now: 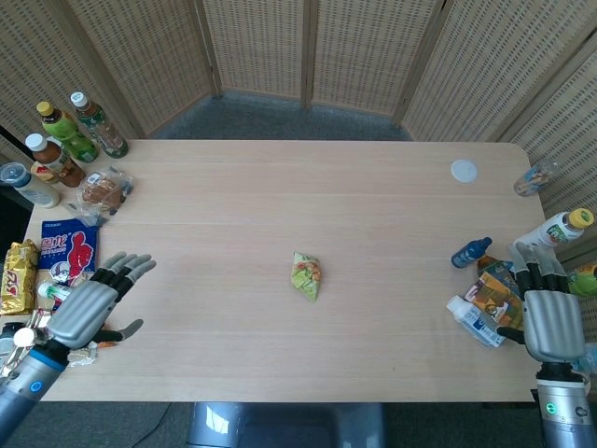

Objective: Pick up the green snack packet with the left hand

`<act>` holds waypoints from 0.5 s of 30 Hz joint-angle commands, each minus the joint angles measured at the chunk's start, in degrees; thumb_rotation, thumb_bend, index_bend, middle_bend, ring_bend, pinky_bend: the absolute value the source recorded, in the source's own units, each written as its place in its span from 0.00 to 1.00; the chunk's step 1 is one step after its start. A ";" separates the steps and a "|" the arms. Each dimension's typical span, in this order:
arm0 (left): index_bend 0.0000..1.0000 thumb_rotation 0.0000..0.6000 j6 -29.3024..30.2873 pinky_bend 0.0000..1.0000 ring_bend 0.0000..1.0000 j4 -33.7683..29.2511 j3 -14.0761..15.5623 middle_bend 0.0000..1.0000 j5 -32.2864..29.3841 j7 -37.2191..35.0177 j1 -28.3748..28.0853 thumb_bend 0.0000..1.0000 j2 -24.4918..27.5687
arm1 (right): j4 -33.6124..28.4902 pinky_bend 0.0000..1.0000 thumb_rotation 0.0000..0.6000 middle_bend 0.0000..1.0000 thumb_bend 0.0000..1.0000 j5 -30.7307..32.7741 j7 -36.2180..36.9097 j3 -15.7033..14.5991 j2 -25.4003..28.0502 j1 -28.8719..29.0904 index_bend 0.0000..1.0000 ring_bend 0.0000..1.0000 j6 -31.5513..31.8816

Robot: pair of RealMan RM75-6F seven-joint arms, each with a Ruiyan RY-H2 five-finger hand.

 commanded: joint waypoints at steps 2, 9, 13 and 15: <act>0.00 1.00 -6.79 0.00 0.00 1.45 -2.48 0.00 -3.46 -0.17 -5.89 0.33 -3.41 | -0.22 0.00 0.92 0.00 0.06 -0.37 0.28 -0.28 0.45 -0.65 0.00 0.00 0.62; 0.00 1.00 -14.55 0.00 0.00 6.00 -5.24 0.00 -8.64 1.36 -12.99 0.27 -9.48 | -1.01 0.00 0.92 0.00 0.06 -0.87 0.83 -0.39 1.97 -1.85 0.00 0.00 1.86; 0.00 1.00 -17.79 0.00 0.00 9.68 -6.72 0.00 -11.35 3.01 -16.94 0.27 -14.40 | -1.30 0.00 0.92 0.00 0.06 -0.96 1.49 -0.56 2.90 -2.62 0.00 0.00 2.40; 0.00 1.00 -19.06 0.00 0.00 11.44 -7.21 0.00 -12.35 3.82 -18.60 0.27 -16.52 | -1.46 0.00 0.93 0.00 0.06 -0.86 1.76 -0.62 3.30 -3.02 0.00 0.00 2.69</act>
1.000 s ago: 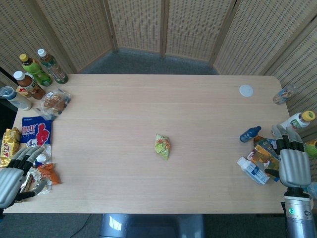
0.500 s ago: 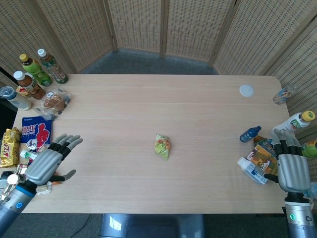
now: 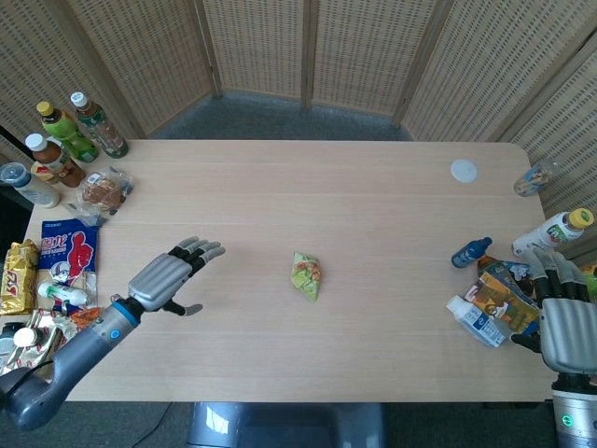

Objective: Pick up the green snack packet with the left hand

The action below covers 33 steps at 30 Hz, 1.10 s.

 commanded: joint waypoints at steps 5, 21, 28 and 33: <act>0.00 1.00 -6.13 0.00 0.00 8.21 -2.51 0.00 -5.21 2.97 -7.44 0.27 -9.29 | -0.54 0.00 0.93 0.00 0.06 0.37 0.91 -0.08 1.40 -1.41 0.00 0.00 1.17; 0.00 1.00 -15.17 0.00 0.00 26.50 -5.39 0.00 -12.79 6.36 -21.18 0.27 -27.07 | -0.26 0.00 0.92 0.00 0.06 1.45 3.84 -0.13 3.46 -4.46 0.00 0.00 3.41; 0.00 1.00 -18.61 0.00 0.00 33.59 -5.32 0.00 -15.47 8.03 -25.79 0.27 -32.83 | 0.40 0.00 0.92 0.00 0.06 1.70 5.63 -0.01 4.06 -5.92 0.00 0.00 4.84; 0.00 1.00 -19.54 0.00 0.00 38.87 -5.55 0.00 -17.15 8.54 -28.15 0.27 -37.12 | 0.65 0.00 0.93 0.00 0.06 1.97 7.13 -0.02 4.33 -7.00 0.00 0.00 5.68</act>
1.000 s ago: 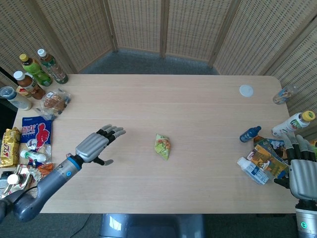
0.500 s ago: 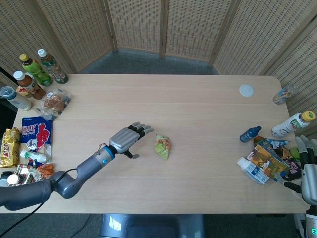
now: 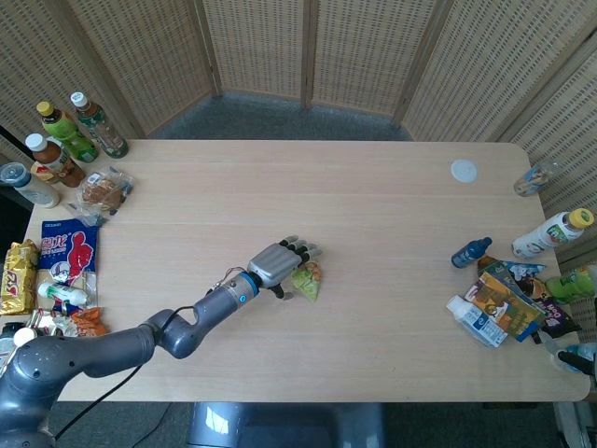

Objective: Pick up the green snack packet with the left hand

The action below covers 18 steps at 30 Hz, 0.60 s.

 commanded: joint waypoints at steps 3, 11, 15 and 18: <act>0.00 1.00 -0.52 0.00 0.00 5.98 -0.09 0.00 -1.77 1.59 -2.69 0.27 -4.62 | 0.22 0.00 0.92 0.00 0.06 0.22 1.16 -0.04 0.36 -1.22 0.00 0.00 1.11; 0.15 1.00 0.16 0.00 0.02 10.98 -0.64 0.09 -4.21 3.84 -4.55 0.27 -8.36 | 0.45 0.00 0.92 0.00 0.06 0.09 3.16 -0.07 0.72 -2.82 0.00 0.00 2.55; 0.33 1.00 0.39 0.00 0.19 12.08 -0.56 0.24 -6.12 5.73 -4.76 0.27 -9.34 | 0.49 0.00 0.92 0.00 0.06 -0.25 3.71 0.04 0.82 -3.22 0.00 0.00 3.00; 0.43 1.00 1.89 0.04 0.36 12.45 -0.50 0.38 -7.54 7.83 -4.58 0.27 -10.02 | 0.33 0.00 0.92 0.00 0.06 -0.50 4.21 0.15 0.81 -3.45 0.00 0.00 3.22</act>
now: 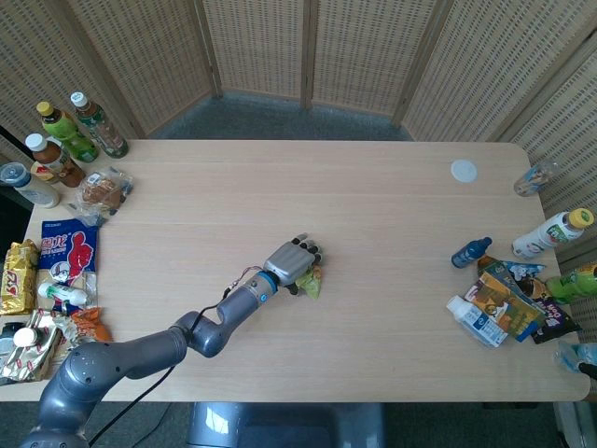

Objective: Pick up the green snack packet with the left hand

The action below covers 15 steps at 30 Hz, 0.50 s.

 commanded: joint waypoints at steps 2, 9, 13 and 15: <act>0.50 1.00 2.42 0.12 0.47 0.59 -0.07 0.47 -2.12 2.86 0.27 0.27 -1.02 | -0.14 0.00 0.92 0.00 0.06 -0.31 0.71 0.08 -0.09 -0.29 0.00 0.00 0.24; 0.69 1.00 6.67 0.34 0.66 -2.21 -0.96 0.65 -3.67 4.83 1.90 0.28 0.19 | 0.05 0.00 0.92 0.00 0.06 -0.60 1.58 0.18 -0.09 -0.82 0.00 0.00 0.55; 0.69 1.00 12.22 0.36 0.68 -9.60 -2.07 0.66 -1.72 3.07 4.68 0.28 4.94 | 0.12 0.00 0.92 0.00 0.06 -0.75 1.68 0.24 -0.20 -0.75 0.00 0.00 0.20; 0.68 1.00 14.85 0.35 0.67 -14.62 -2.21 0.66 -0.43 2.66 6.36 0.28 8.47 | 0.25 0.00 0.92 0.00 0.06 -0.89 1.88 0.25 -0.46 -0.56 0.00 0.00 -0.18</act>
